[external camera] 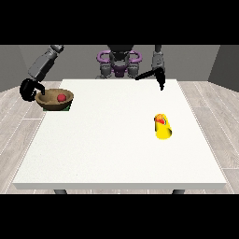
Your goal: Pick the cup and pour the ball into the bowl, then pick the bowl and place it on the pad
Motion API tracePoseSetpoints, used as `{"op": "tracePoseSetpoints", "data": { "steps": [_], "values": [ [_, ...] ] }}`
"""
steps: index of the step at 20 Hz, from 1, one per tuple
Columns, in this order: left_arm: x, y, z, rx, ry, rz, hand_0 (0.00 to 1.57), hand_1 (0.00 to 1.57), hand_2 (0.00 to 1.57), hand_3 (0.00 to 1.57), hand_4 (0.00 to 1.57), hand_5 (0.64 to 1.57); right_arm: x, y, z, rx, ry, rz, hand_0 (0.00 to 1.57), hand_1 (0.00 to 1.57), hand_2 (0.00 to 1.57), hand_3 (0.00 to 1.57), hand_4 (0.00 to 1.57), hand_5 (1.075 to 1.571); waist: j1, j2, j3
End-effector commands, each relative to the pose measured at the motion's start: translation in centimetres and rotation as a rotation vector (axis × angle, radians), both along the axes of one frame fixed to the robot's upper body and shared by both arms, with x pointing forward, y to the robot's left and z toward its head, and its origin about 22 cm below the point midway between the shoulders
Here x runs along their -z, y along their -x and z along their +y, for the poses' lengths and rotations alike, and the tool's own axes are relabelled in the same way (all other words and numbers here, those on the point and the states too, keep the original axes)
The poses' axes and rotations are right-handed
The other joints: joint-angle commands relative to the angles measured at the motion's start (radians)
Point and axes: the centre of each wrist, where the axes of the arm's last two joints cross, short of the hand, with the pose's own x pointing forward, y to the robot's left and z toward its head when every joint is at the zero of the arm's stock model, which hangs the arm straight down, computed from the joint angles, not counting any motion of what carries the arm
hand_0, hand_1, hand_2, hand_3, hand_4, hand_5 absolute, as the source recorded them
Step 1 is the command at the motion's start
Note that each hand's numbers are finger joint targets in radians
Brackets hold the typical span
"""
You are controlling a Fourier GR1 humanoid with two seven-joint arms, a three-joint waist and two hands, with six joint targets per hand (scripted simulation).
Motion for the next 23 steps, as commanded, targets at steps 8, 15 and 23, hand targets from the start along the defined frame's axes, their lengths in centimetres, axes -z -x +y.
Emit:
{"op": "tracePoseSetpoints", "data": {
  "steps": [8,15,23],
  "values": [
    [-0.3,2.2,0.5,-0.002,0.009,-0.038,0.00,0.00,0.00,0.00,0.00,1.565,-2.1,3.3,-3.8,0.147,0.182,0.097,0.36,0.36,0.51,0.62,0.00,1.506,0.010,0.033,0.0006],
    [-3.1,1.9,0.9,-0.013,0.023,-0.018,0.00,0.00,0.00,0.00,0.00,1.567,-3.9,1.4,-2.8,0.144,0.186,0.082,0.00,0.00,0.38,0.16,0.00,1.488,-0.007,0.015,0.0005],
    [3.0,1.4,0.5,-0.036,0.026,0.123,0.00,0.00,0.00,0.00,0.00,1.569,-10.6,2.8,-5.4,0.039,0.144,0.083,0.00,0.00,0.19,0.29,0.00,1.503,-0.049,-0.140,-0.0028]
  ]
}}
